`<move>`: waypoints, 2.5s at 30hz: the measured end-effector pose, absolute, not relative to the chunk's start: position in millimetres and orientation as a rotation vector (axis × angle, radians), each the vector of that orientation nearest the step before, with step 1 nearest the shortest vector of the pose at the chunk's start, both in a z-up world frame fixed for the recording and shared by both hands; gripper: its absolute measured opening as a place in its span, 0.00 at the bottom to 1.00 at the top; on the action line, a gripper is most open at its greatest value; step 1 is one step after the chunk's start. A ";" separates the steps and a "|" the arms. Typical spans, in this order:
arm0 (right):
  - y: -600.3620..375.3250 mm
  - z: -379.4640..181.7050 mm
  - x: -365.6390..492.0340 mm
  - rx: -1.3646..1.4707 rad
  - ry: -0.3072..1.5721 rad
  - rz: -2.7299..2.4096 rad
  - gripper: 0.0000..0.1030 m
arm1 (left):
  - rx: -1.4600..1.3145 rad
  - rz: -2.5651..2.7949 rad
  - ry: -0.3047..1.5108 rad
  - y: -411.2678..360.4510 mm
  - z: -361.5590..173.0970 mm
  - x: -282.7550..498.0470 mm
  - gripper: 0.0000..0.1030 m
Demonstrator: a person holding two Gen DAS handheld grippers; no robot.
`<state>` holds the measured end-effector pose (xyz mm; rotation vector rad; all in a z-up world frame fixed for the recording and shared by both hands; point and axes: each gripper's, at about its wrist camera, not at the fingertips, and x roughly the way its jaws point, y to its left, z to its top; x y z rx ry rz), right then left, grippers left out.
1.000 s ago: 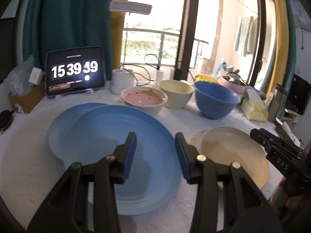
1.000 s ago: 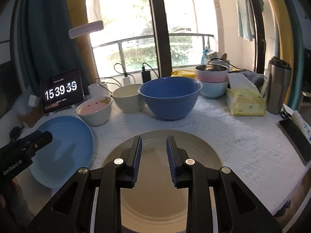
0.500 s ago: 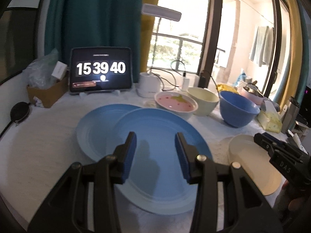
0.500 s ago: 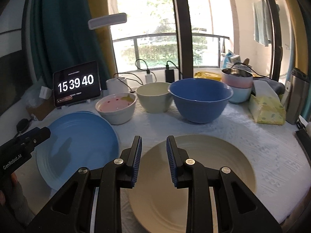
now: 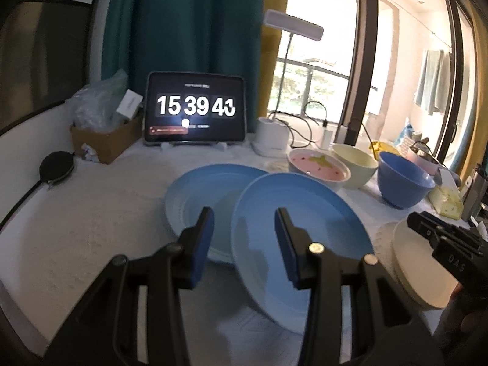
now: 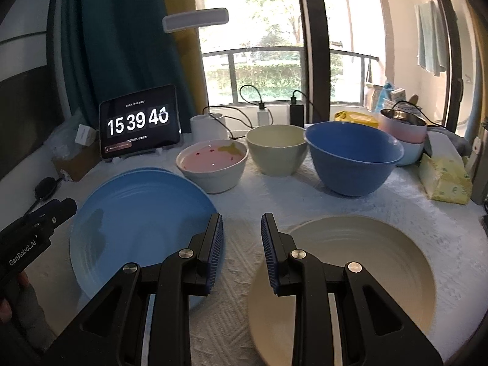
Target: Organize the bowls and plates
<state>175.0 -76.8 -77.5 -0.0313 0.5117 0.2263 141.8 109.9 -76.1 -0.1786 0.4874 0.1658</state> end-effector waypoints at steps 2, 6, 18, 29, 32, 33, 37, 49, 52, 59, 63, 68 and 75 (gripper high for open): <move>-72.3 -79.0 177.6 -0.035 0.518 0.235 0.27 | -0.179 0.173 0.490 113.1 -77.8 141.7 0.42; -64.2 -82.4 182.9 -0.039 0.533 0.252 0.27 | -0.182 0.183 0.506 118.4 -83.2 143.6 0.42; -54.3 -98.2 198.4 -0.027 0.606 0.271 0.27 | -0.196 0.178 0.566 122.1 -99.7 154.5 0.42; -49.5 -109.5 208.1 -0.034 0.669 0.277 0.42 | -0.209 0.212 0.612 127.5 -110.6 161.1 0.42; -49.1 -112.1 209.9 -0.036 0.685 0.273 0.42 | -0.202 0.223 0.613 126.3 -111.5 161.6 0.42; -49.3 -112.9 210.5 -0.036 0.689 0.271 0.42 | -0.202 0.228 0.613 126.4 -111.6 161.7 0.42; -48.7 -116.6 212.9 -0.043 0.708 0.268 0.42 | -0.216 0.243 0.618 129.1 -112.6 163.2 0.42; -34.5 -126.8 218.2 -0.098 0.772 0.302 0.37 | -0.181 0.221 0.636 123.8 -114.7 165.8 0.42; -33.4 -127.0 217.0 -0.106 0.770 0.303 0.25 | -0.155 0.197 0.628 117.7 -114.1 164.6 0.42; -31.2 -123.4 210.0 -0.124 0.735 0.303 0.17 | -0.094 0.165 0.608 105.1 -111.6 161.7 0.41; -32.9 -121.9 208.6 -0.112 0.726 0.304 0.16 | -0.109 0.156 0.606 103.0 -109.6 158.3 0.41; -37.6 -116.7 202.8 -0.097 0.703 0.299 0.16 | -0.132 0.139 0.604 102.6 -107.3 154.8 0.41; -52.8 -104.5 196.0 -0.071 0.670 0.275 0.16 | -0.133 0.109 0.603 92.4 -104.6 154.5 0.41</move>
